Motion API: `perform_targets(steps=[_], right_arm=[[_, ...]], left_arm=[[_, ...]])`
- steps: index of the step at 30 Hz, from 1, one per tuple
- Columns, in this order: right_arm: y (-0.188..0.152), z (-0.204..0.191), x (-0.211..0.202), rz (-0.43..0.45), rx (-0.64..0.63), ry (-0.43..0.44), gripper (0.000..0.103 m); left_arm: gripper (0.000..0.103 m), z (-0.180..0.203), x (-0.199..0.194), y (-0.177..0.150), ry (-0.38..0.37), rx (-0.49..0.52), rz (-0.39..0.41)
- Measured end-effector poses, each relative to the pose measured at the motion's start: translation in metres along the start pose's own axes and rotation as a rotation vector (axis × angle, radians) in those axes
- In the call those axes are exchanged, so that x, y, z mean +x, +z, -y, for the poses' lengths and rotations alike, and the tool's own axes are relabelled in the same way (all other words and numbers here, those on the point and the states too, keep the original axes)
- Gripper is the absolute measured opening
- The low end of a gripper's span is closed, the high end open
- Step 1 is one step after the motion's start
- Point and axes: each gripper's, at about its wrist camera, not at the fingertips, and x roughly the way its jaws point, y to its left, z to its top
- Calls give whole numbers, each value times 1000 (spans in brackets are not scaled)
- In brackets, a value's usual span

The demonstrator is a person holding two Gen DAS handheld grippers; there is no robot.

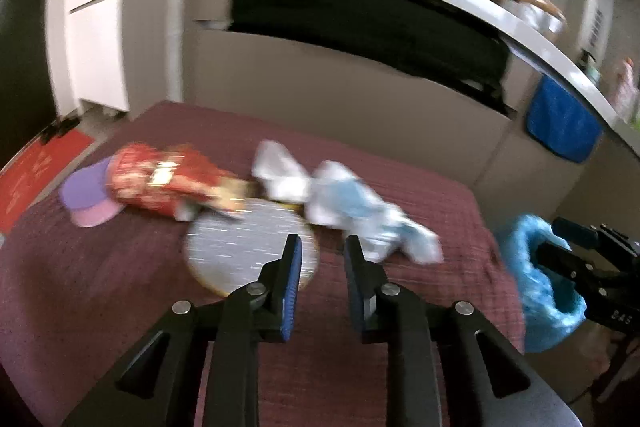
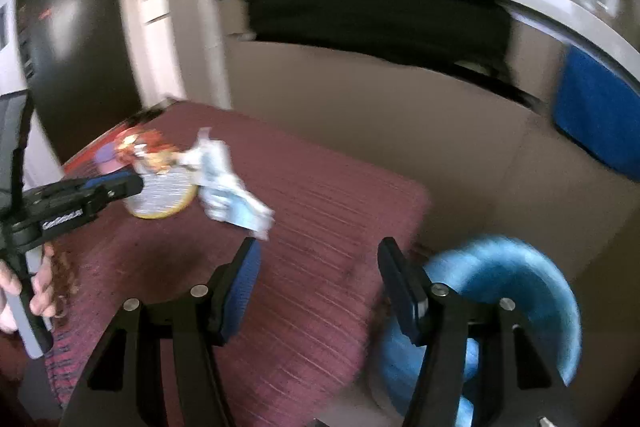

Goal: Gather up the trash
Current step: 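Move both tools back over the remaining trash on the table, then grasp the red wrapper with left gripper while right gripper grasps the white tissue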

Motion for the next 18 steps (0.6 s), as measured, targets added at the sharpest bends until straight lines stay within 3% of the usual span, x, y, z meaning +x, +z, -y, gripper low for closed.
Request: perform_targets(steps=[4,8,14,18], right_arm=[[25,-43,30,0,-94,57,57],[43,-67,63,-12,-98,119,57],[57,-95,127,-104,-155,111,57],[52,-100,157,-166,-169,82,48]], left_arm=[[30,-43,-6,0,40,-31,27],[37,-71,-10,4,53,-26,47],[44,-101,-6,12,31,-37,49],[49,-111,5,19,19,-68,32]])
